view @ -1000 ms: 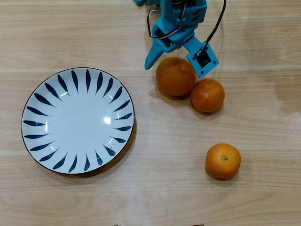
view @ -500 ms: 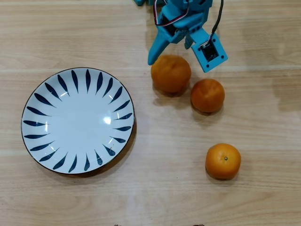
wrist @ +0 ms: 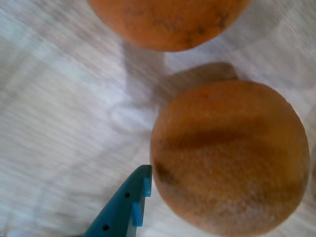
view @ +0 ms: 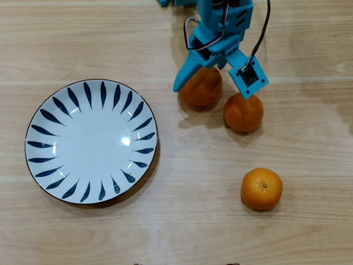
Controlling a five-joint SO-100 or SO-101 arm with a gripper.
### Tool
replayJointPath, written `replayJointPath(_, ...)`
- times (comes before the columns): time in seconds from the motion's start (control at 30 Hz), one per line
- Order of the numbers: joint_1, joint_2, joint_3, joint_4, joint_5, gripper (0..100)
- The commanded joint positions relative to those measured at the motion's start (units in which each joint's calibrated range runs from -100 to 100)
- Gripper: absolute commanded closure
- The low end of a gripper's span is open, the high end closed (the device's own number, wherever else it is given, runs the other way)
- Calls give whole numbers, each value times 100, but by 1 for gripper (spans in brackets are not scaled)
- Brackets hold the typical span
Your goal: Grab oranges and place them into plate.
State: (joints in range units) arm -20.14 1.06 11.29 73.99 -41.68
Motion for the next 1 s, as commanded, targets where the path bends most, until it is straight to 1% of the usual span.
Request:
replayJointPath(0.0, 62, 241, -20, -244, 54, 52)
replayJointPath(0.27, 134, 816, -20, -252, 7, 52)
replayJointPath(0.5, 207, 925, -11, -252, 12, 52)
replayJointPath(0.57, 215, 900, -11, -261, 23, 56)
replayJointPath(0.7, 223, 875, -11, -261, 38, 68)
replayJointPath(0.8, 223, 858, -11, -261, 38, 70)
replayJointPath(0.97, 223, 841, -29, -244, 44, 70)
